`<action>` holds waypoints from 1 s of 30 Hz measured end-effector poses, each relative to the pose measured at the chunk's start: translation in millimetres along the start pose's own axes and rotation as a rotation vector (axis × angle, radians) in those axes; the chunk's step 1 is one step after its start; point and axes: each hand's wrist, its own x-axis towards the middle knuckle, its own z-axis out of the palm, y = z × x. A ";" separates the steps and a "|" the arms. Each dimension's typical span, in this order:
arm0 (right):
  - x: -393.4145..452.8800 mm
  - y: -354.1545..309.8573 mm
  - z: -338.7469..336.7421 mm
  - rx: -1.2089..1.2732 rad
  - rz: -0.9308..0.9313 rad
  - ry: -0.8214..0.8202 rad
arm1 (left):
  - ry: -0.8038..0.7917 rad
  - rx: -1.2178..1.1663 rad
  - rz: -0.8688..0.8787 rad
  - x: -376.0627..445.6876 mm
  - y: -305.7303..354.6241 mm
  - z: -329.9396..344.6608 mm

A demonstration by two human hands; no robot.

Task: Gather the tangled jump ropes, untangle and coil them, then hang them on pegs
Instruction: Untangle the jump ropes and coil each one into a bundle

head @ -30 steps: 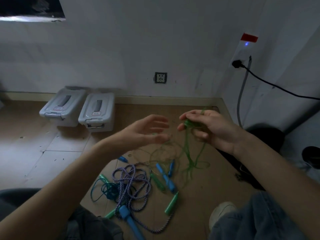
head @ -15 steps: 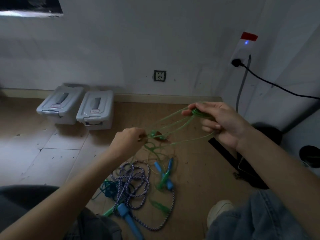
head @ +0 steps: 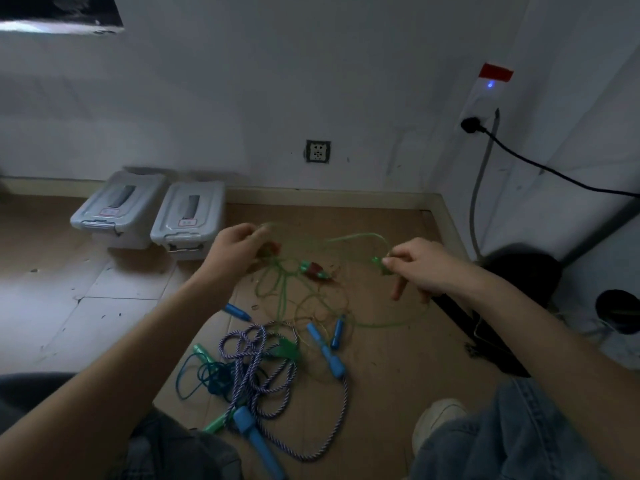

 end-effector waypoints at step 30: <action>-5.4 -26.4 4.5 1.063 -0.221 0.357 | -0.007 0.698 0.065 11.5 -23.2 0.9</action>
